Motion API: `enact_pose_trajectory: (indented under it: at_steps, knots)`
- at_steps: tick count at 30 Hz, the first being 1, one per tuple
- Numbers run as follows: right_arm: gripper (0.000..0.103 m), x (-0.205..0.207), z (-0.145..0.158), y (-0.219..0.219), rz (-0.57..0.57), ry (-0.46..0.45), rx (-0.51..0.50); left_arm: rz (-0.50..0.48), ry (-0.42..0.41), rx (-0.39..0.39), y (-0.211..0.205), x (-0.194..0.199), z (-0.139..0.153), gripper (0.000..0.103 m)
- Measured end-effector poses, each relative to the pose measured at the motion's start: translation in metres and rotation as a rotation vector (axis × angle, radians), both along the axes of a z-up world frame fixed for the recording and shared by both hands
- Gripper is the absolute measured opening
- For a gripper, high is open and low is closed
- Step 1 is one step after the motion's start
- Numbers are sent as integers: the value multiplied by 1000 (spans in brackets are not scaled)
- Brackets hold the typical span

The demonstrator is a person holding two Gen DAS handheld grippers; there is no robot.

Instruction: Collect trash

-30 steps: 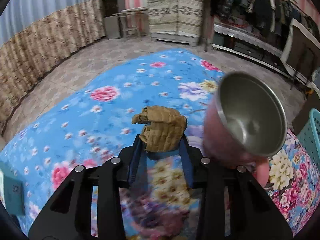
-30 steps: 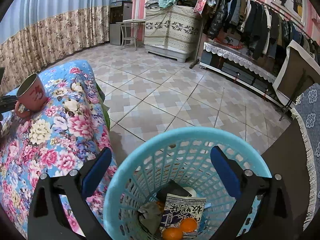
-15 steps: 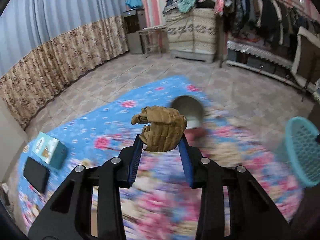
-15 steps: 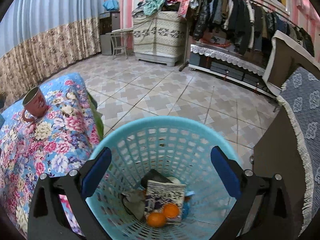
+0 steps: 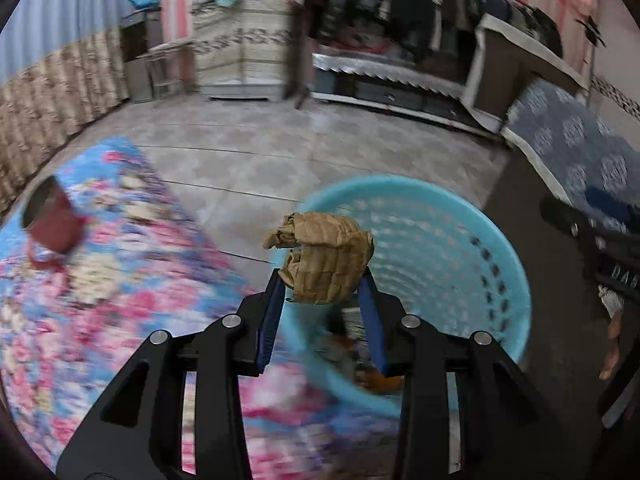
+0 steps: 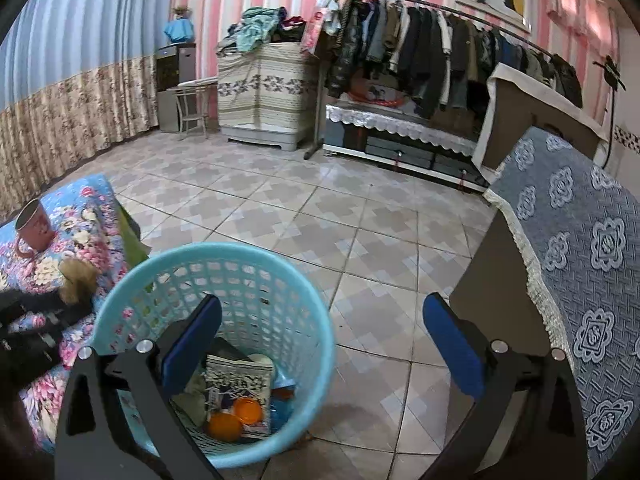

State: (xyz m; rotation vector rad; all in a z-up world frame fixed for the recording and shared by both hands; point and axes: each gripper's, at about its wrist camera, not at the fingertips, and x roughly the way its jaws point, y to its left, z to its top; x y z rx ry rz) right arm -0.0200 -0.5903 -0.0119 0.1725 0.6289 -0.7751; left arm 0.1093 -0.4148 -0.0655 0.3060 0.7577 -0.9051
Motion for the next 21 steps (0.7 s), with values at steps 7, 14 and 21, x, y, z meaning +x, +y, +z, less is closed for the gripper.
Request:
enact_pose_trajectory:
  at_steps: [7,14,21]
  knots:
    - [98,-18,-8,-21,-49,-21,38,-39,-16,35,-14,-10,-10,67]
    - [98,-11,-9,-12,-37,-8,27,51,-90,0,17,1,20,88]
    - [98,17,-6,46,100,-39,25,220,-198,-31,97,3,58,98]
